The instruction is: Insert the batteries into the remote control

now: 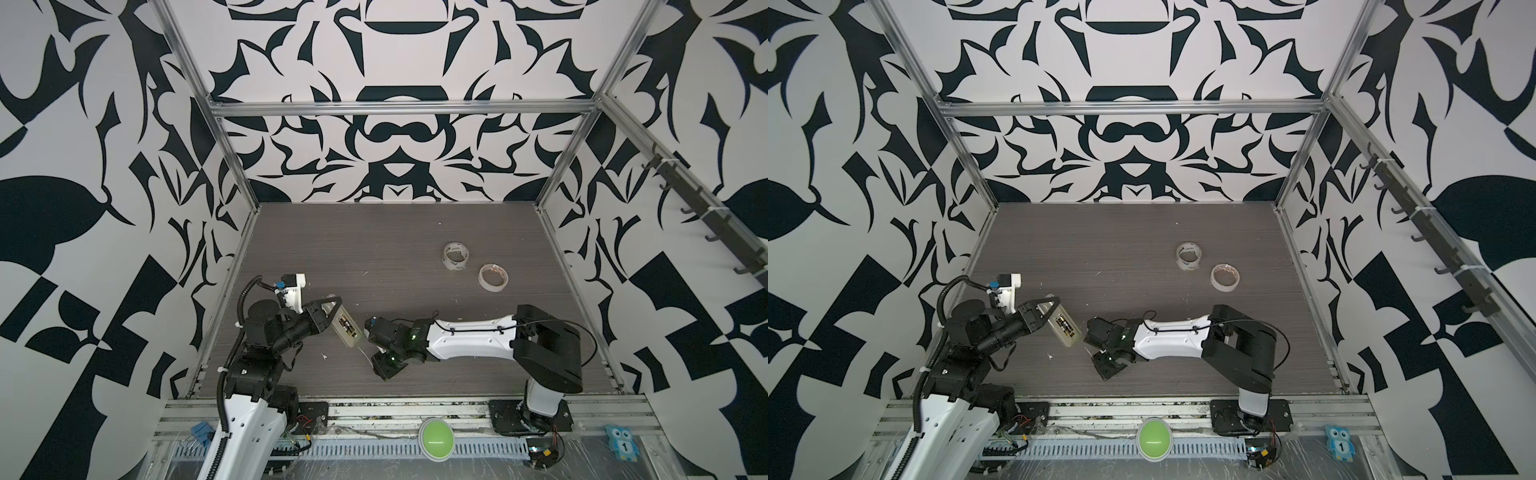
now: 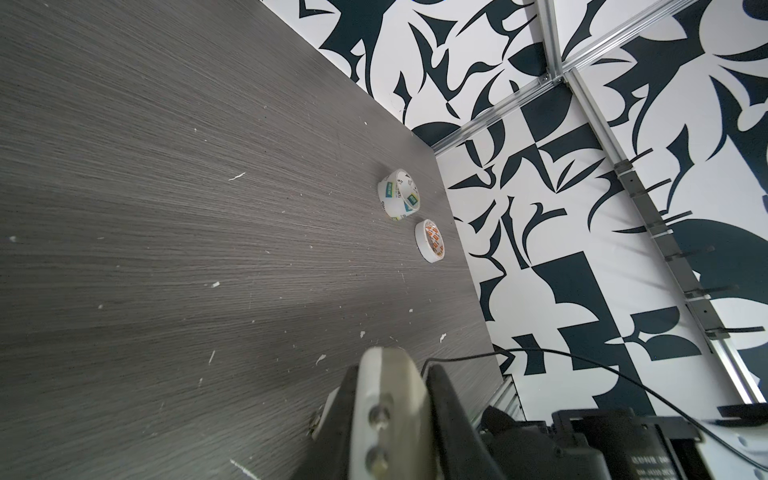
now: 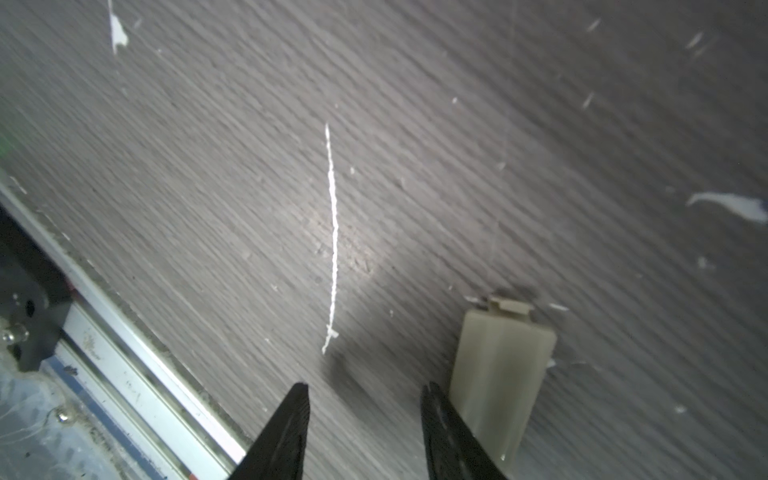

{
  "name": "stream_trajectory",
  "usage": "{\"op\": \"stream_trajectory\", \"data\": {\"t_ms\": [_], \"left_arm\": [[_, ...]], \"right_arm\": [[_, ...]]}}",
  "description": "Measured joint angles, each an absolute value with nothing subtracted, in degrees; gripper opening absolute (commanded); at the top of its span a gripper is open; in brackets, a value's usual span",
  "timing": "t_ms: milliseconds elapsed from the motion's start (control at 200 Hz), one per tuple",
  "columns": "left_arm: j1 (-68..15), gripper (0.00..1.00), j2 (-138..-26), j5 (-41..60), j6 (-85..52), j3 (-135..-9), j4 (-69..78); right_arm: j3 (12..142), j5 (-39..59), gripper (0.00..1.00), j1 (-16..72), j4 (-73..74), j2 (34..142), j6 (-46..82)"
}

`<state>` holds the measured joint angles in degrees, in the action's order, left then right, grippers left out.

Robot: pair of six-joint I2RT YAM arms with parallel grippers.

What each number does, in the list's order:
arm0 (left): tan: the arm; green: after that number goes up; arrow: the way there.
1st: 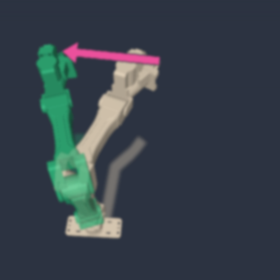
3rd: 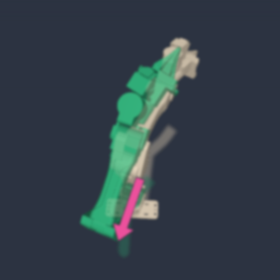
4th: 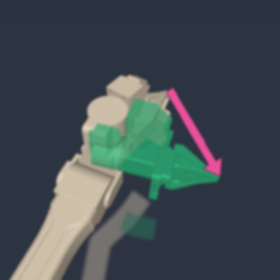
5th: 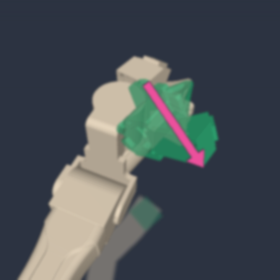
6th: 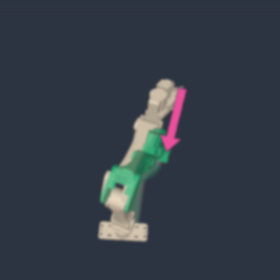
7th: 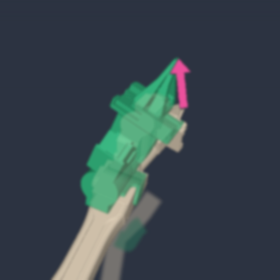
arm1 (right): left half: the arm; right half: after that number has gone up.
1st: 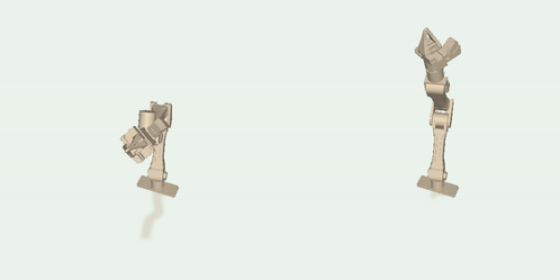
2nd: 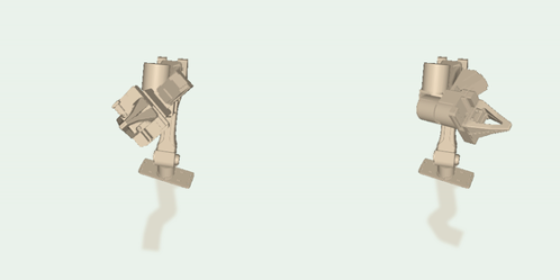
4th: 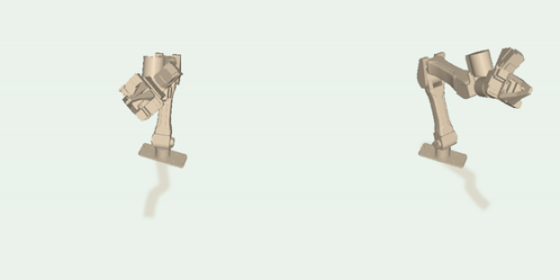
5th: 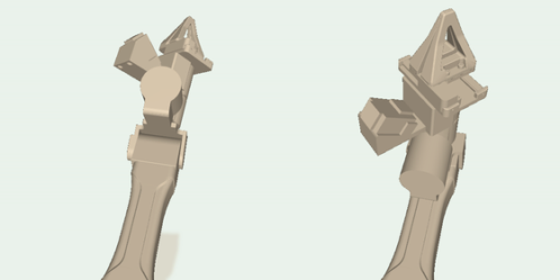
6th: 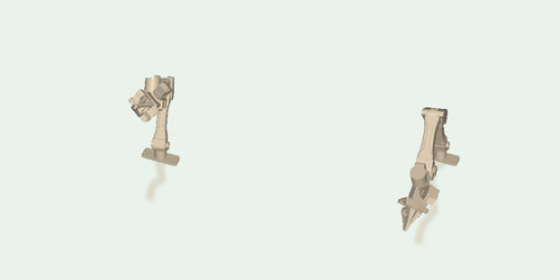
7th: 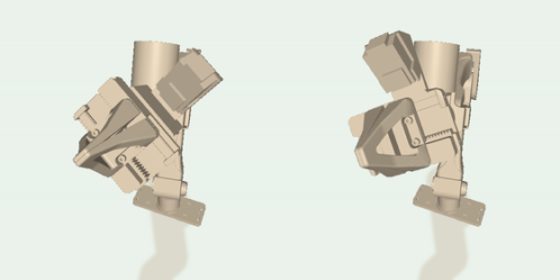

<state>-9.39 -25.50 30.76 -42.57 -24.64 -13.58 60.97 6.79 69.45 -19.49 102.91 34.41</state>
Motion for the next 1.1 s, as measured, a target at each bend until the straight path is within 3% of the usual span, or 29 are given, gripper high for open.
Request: {"op": "stream_trajectory", "data": {"t_ms": [1100], "left_arm": [[-9.39,0.00,-26.70,30.83,-42.59,-24.64,-13.06]], "right_arm": [[58.26,1.69,0.49,65.30,-23.92,100.25,32.97]]}}
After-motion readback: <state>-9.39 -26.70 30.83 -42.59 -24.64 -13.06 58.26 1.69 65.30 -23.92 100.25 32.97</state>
